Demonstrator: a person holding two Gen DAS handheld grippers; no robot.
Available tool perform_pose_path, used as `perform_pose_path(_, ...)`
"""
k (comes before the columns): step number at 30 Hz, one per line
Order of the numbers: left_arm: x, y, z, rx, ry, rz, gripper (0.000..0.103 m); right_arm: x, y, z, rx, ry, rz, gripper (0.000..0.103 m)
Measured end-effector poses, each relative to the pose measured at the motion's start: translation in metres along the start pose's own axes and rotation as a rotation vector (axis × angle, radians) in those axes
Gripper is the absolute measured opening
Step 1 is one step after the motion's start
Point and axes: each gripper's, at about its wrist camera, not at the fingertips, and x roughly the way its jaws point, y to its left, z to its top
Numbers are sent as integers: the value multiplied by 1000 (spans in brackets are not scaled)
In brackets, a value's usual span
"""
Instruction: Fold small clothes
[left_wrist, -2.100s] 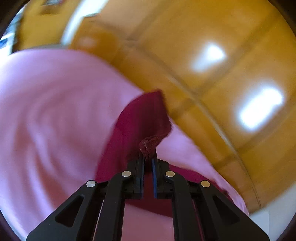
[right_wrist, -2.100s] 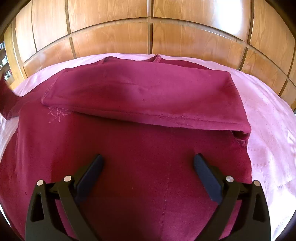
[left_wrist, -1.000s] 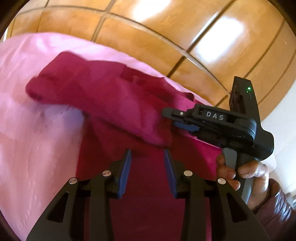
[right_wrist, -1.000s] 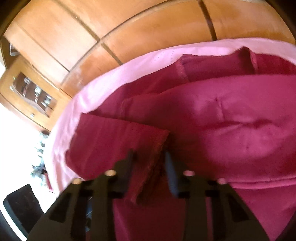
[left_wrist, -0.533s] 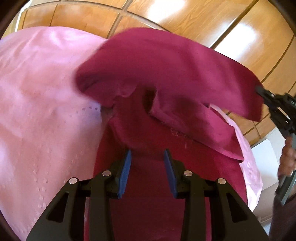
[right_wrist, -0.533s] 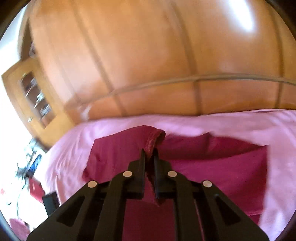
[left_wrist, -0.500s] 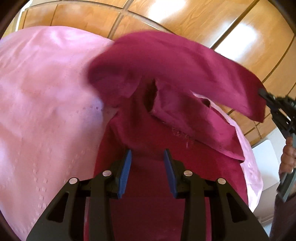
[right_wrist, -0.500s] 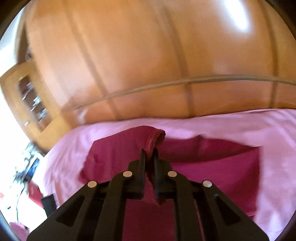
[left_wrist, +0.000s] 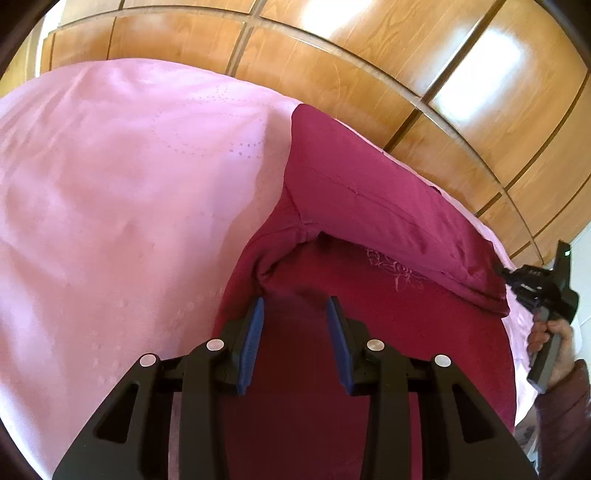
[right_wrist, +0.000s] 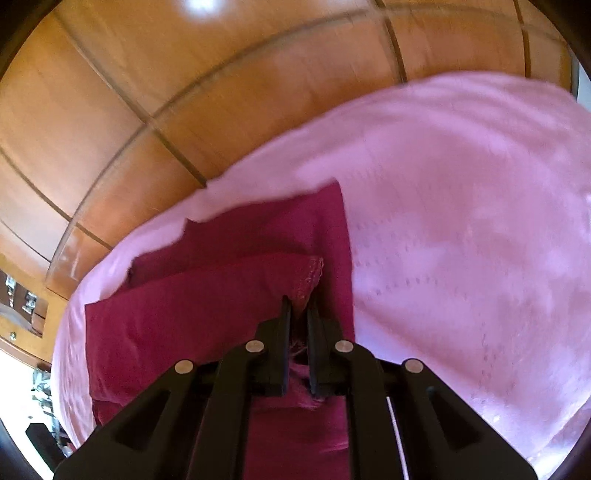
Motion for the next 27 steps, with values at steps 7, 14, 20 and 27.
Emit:
perform_pose_path(7, -24, -30, 19, 102, -94, -42, 35, -13, 5, -2, -22, -24, 41, 7)
perform_pose_path(14, 2, -56, 32, 177, -60, -38, 41, -23, 6, 2, -40, -61, -5, 43)
perform_pose_path(20, 0, -53, 74, 114, -127, -73, 41, -44, 43, -8, -158, -115, 23, 46)
perform_pose_path(27, 39, -61, 119, 85, -134, -47, 41, -1, 97, -16, -338, -90, -66, 55)
